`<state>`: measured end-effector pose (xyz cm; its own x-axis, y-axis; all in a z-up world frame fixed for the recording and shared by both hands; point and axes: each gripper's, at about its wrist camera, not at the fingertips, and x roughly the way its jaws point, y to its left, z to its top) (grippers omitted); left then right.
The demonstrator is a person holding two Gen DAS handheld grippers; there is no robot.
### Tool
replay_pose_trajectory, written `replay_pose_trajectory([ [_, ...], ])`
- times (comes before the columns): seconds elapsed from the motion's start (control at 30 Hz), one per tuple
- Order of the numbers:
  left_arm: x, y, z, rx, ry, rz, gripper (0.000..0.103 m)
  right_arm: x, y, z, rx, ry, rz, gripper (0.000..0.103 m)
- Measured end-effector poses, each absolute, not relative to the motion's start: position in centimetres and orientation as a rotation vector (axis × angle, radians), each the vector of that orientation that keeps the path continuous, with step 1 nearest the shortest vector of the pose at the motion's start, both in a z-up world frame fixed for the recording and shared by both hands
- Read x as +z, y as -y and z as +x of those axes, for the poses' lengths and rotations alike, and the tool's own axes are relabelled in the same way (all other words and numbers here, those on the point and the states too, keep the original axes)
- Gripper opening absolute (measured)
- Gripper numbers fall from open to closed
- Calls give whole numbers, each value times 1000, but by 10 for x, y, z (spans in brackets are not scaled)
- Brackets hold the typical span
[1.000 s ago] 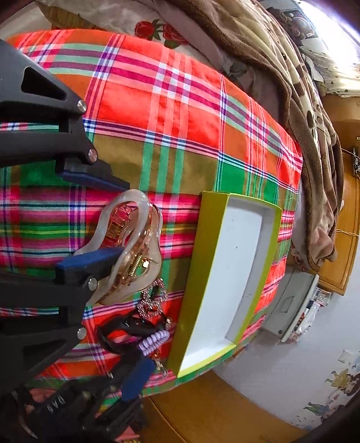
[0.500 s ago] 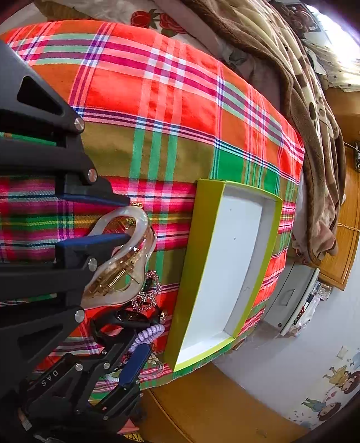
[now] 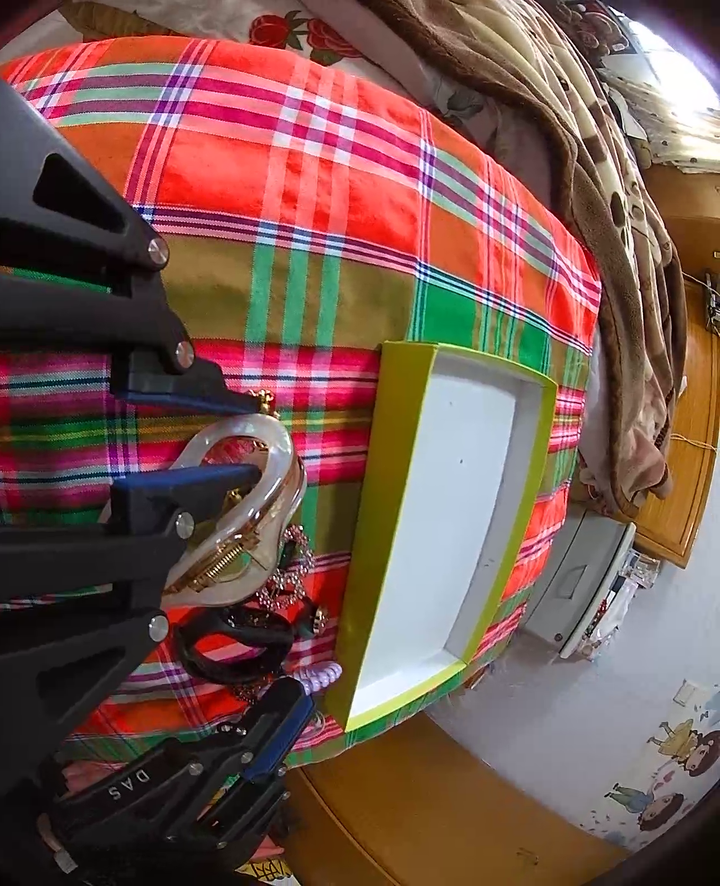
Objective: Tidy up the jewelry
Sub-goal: 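Carry the claw clip with the left tool while the right tool carries the purple tie into the yellow box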
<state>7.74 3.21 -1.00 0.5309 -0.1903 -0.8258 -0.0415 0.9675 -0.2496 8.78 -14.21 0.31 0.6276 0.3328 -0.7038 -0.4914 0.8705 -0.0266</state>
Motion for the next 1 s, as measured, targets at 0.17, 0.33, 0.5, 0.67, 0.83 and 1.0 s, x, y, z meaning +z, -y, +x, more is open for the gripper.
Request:
replay_pose_trajectory([
  [0.17, 4, -31, 73, -105, -976, -239, 13, 14, 148, 90, 470, -731, -190, 9],
  [0.33, 2, -28, 78, -101, -993, -205, 13, 20, 151, 93, 463, -718, -159, 9],
  [0.5, 2, -26, 77, -106, -995, -192, 13, 25, 151, 95, 469, -704, -145, 9],
  [0.67, 19, -30, 74, -119, -956, -210, 12, 36, 154, 95, 470, -672, -131, 9],
  [0.83, 38, -29, 75, -121, -907, -190, 13, 45, 158, 98, 461, -650, -123, 10],
  [1.0, 56, -24, 83, -145, -867, -171, 13, 52, 162, 106, 450, -639, -114, 10],
])
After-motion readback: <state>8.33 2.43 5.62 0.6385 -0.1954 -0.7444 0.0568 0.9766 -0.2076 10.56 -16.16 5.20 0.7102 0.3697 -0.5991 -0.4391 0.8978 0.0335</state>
